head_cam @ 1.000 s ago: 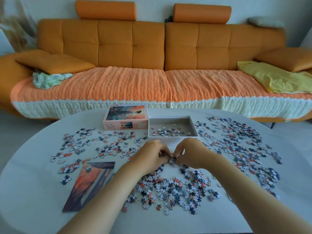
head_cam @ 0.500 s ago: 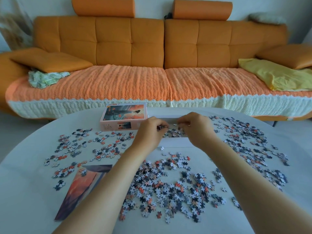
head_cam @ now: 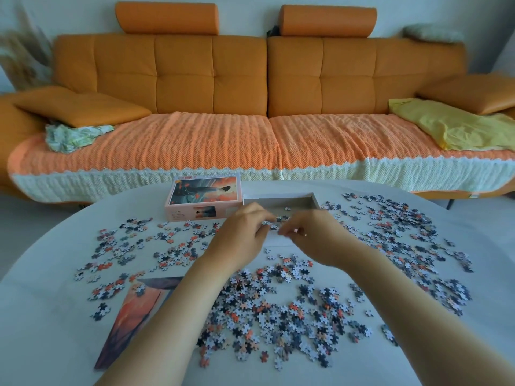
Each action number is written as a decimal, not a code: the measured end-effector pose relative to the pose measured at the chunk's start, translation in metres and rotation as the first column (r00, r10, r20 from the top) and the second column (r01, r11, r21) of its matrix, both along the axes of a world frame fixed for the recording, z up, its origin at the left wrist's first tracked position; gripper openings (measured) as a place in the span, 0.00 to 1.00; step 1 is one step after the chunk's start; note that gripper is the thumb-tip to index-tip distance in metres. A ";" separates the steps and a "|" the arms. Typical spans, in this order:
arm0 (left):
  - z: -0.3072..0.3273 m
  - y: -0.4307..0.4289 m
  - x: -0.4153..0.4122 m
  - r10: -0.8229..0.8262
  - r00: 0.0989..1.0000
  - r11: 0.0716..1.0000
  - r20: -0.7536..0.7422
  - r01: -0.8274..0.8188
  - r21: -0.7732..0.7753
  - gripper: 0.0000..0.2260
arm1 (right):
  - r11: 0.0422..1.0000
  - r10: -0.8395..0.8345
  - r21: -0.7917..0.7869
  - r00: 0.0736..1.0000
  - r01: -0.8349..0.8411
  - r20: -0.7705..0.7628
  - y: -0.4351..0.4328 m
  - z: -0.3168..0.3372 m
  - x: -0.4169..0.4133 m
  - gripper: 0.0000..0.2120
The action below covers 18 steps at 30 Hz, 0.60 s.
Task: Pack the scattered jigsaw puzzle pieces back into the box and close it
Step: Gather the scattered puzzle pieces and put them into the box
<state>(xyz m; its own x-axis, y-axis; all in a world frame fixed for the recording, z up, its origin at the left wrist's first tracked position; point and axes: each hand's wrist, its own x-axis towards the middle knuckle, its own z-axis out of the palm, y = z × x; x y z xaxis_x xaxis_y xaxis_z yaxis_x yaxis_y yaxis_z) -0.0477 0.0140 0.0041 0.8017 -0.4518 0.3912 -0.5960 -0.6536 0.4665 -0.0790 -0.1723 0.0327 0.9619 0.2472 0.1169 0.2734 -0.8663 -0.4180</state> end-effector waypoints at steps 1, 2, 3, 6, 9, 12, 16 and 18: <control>0.000 0.004 -0.006 0.003 1.000 1.000 0.007 -0.003 0.010 0.10 | 0.999 0.028 -0.040 0.998 -0.030 -0.049 0.002 -0.005 -0.004 0.12; 0.001 0.008 -0.013 0.005 1.000 0.999 -0.004 -0.005 0.035 0.09 | 0.995 0.049 -0.077 0.995 -0.056 -0.090 0.003 -0.010 -0.009 0.13; 0.001 0.012 -0.020 0.011 0.999 0.997 -0.038 -0.008 0.077 0.09 | 0.991 0.063 -0.110 0.991 -0.077 -0.120 0.005 -0.015 -0.012 0.14; -0.006 0.023 -0.036 0.074 0.983 0.959 -0.167 -0.024 0.282 0.19 | 0.980 0.109 -0.151 0.983 -0.132 -0.151 0.011 -0.028 -0.023 0.22; -0.013 0.034 -0.047 0.122 0.959 0.908 -0.255 -0.004 0.418 0.28 | 0.966 0.167 -0.170 0.972 -0.195 -0.163 0.016 -0.032 -0.034 0.29; -0.014 0.035 -0.057 0.077 0.939 0.946 -0.335 0.038 0.323 0.23 | 0.972 0.171 -0.132 0.973 -0.192 -0.158 0.014 -0.031 -0.041 0.28; -0.009 0.028 -0.068 0.033 0.942 0.980 -0.334 0.036 0.198 0.21 | 0.997 0.080 0.002 0.983 -0.081 -0.166 -0.002 -0.024 -0.053 0.24; -0.007 0.031 -0.070 0.083 0.950 0.966 -0.302 -0.002 0.260 0.24 | 0.998 0.030 -0.058 0.986 -0.040 -0.163 -0.012 -0.024 -0.058 0.22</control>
